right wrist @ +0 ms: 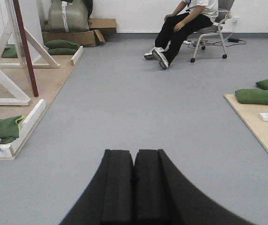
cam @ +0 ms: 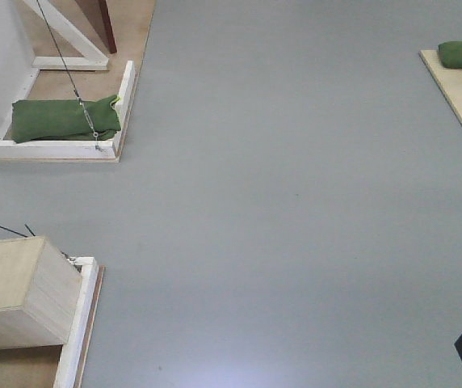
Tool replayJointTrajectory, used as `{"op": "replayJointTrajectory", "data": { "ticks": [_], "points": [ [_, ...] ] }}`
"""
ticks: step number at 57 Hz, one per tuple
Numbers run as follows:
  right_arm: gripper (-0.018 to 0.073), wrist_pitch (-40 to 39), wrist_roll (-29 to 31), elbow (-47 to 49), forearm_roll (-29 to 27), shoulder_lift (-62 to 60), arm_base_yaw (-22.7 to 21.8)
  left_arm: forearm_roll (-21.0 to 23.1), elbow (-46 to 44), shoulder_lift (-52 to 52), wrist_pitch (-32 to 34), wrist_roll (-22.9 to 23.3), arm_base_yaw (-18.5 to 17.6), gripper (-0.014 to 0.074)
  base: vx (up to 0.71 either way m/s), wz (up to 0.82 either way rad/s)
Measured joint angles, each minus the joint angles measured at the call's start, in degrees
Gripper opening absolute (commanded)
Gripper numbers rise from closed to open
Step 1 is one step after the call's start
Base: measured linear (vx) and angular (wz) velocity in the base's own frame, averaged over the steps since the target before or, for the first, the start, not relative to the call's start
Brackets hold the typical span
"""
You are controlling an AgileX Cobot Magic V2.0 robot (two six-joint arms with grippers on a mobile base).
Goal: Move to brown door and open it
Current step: 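Drive the base forward alongside the wooden platform toward the brown door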
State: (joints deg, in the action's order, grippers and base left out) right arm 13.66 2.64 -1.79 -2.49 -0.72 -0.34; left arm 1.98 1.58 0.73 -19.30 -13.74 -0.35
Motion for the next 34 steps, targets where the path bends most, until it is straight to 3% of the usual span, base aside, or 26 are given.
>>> {"op": "replayJointTrajectory", "data": {
  "ticks": [34],
  "points": [
    [0.0000,0.0,0.0,0.0,0.0,0.0,0.0,0.0,0.0,0.0,0.0,0.0,0.0,-0.0006,0.15,0.00]
  ]
}}
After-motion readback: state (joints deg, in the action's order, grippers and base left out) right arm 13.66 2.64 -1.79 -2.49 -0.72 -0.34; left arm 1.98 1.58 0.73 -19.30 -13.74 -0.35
